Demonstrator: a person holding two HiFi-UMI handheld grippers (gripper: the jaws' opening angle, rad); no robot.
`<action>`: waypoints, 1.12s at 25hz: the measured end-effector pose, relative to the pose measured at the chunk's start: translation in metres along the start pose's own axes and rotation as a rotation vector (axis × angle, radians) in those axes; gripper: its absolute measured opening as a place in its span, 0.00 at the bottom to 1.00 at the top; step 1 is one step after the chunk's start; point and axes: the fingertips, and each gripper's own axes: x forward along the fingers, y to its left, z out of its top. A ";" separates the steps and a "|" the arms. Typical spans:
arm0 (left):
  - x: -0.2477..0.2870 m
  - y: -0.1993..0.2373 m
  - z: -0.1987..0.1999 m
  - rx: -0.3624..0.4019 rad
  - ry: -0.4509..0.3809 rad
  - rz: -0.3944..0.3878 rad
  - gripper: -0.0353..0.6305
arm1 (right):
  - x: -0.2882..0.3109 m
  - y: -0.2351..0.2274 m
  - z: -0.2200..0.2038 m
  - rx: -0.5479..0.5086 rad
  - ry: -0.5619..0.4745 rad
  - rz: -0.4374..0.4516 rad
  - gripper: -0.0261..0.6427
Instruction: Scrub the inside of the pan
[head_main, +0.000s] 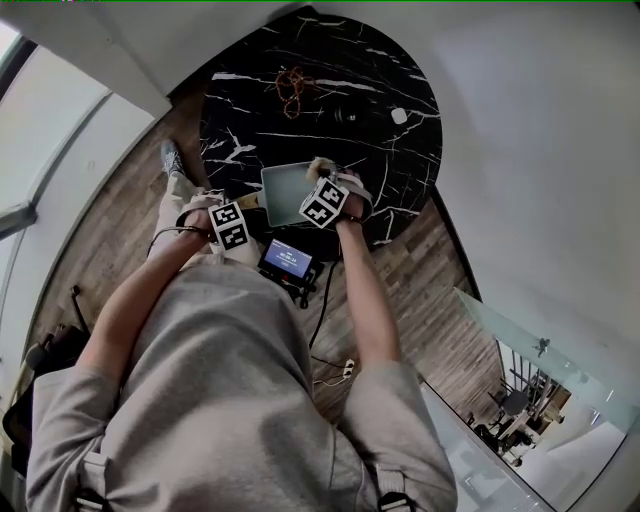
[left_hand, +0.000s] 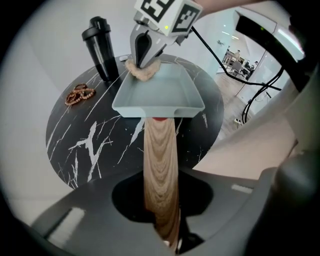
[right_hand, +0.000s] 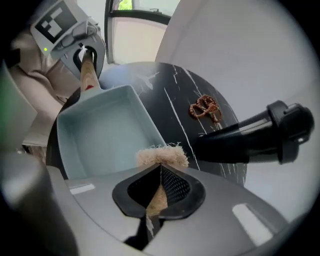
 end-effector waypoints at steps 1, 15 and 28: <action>0.000 0.001 0.000 -0.001 0.002 -0.004 0.15 | 0.005 -0.002 -0.001 -0.019 0.021 0.008 0.07; 0.001 0.001 -0.002 -0.045 0.024 -0.073 0.15 | 0.017 0.023 -0.008 0.087 0.055 0.202 0.07; 0.001 0.000 -0.004 -0.045 0.050 -0.075 0.15 | -0.001 0.081 -0.038 0.139 0.187 0.484 0.07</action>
